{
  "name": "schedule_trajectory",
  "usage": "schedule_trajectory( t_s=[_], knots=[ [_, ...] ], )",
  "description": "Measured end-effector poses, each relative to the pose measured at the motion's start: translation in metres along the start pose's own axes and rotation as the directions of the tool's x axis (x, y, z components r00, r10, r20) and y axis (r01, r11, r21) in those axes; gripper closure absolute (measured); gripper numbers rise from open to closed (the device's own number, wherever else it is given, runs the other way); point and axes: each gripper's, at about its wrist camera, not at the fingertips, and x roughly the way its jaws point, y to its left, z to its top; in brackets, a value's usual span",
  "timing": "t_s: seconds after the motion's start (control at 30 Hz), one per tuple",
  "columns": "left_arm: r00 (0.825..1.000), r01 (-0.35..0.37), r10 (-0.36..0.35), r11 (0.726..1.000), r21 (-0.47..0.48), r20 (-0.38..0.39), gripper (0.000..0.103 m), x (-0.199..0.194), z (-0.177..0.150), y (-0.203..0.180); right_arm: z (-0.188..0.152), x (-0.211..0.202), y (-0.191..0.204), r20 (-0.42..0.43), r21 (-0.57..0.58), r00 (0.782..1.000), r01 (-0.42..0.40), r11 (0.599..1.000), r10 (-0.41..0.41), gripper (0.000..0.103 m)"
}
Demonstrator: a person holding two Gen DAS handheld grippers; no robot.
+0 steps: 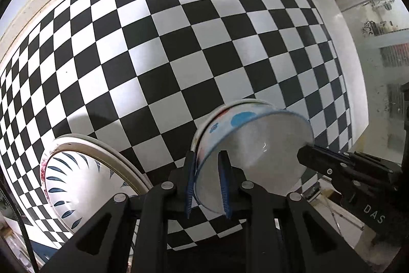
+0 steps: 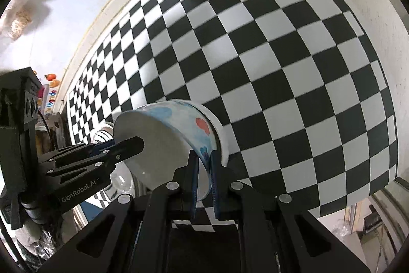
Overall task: Organize plates and bowls
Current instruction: 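Lift the nested bowls with both grippers and carry them across the cloth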
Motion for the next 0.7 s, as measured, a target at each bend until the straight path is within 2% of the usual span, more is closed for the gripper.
schedule_trajectory(
  t_s=[0.33, 0.4, 0.5, 0.57, 0.63, 0.7],
  knots=[
    [0.999, 0.008, -0.009, 1.000, -0.017, -0.031, 0.087, 0.006, 0.005, 0.004, 0.003, 0.007, 0.001, -0.026, 0.007, 1.000, 0.009, 1.000, -0.009, 0.092],
    [1.000, 0.026, -0.026, 0.999, -0.028, -0.002, 0.087, -0.012, 0.007, 0.007, 0.006, 0.005, 0.000, -0.034, 0.018, 0.999, -0.002, 1.000, 0.003, 0.092],
    [0.997, 0.014, -0.012, 0.999, -0.035, 0.080, 0.086, -0.047, 0.017, 0.012, 0.012, -0.014, -0.002, -0.015, 0.032, 0.999, -0.050, 0.998, 0.050, 0.092],
    [0.991, 0.015, -0.009, 0.999, -0.047, 0.136, 0.078, -0.069, 0.032, 0.015, 0.022, -0.035, -0.003, 0.023, 0.035, 0.998, -0.064, 0.997, 0.064, 0.092],
    [0.984, 0.036, -0.025, 0.997, -0.064, 0.175, 0.075, -0.084, 0.056, 0.020, 0.042, -0.054, -0.002, 0.057, 0.032, 0.996, -0.078, 0.996, 0.076, 0.087],
    [0.982, 0.049, -0.033, 0.995, -0.085, 0.187, 0.073, -0.089, 0.083, 0.026, 0.067, -0.065, -0.003, 0.090, 0.034, 0.992, -0.087, 0.996, 0.084, 0.066]
  ],
)
